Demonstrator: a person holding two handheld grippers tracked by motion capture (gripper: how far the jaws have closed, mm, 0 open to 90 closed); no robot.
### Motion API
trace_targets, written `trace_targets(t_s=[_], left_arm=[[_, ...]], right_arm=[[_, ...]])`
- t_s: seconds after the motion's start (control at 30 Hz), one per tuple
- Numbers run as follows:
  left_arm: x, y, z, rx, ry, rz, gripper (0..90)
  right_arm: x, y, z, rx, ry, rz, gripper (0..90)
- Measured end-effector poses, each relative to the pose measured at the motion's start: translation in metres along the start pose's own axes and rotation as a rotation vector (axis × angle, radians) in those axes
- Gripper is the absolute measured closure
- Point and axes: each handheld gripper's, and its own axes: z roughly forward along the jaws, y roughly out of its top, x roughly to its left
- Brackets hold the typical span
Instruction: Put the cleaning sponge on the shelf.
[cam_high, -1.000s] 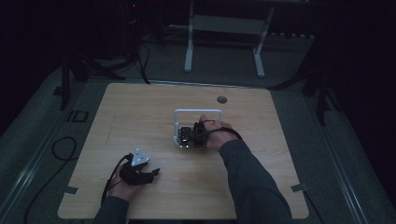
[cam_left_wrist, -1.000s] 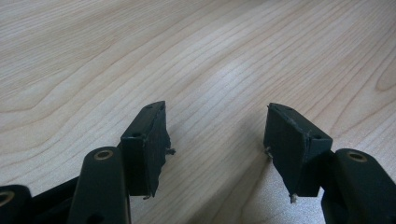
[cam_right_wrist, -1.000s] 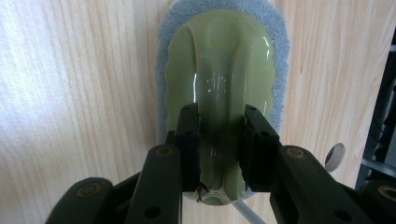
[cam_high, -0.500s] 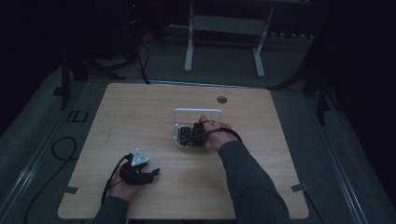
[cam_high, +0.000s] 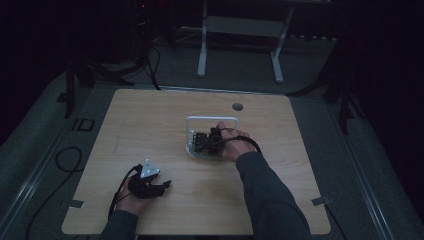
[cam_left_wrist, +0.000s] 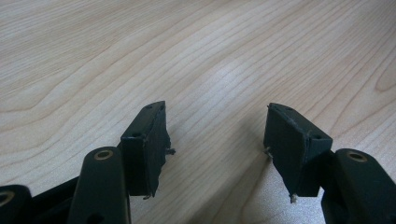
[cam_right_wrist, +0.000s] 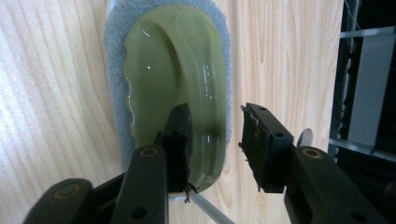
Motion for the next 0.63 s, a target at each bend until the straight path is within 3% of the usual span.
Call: trace_targets(t_s=[0.1,0.27,0.47,0.63], left_arm=[[0.000,0.000,0.000,0.000,0.000,0.001,39.9],[0.000,0.000,0.000,-0.002,0.001,-0.001,39.9],[0.000,0.000,0.000,-0.002,0.002,0.000,39.9],[0.000,0.000,0.000,-0.002,0.001,0.000,40.0]], right_arm=[[0.000,-0.002,-0.003,-0.007,0.004,0.009,59.1],[0.000,-0.007,-0.019,-0.089,0.041,0.057,53.0],[0.002,-0.013,-0.033,-0.178,0.102,0.132,52.5],[0.007,-0.020,-0.041,-0.222,0.141,0.179,52.5]])
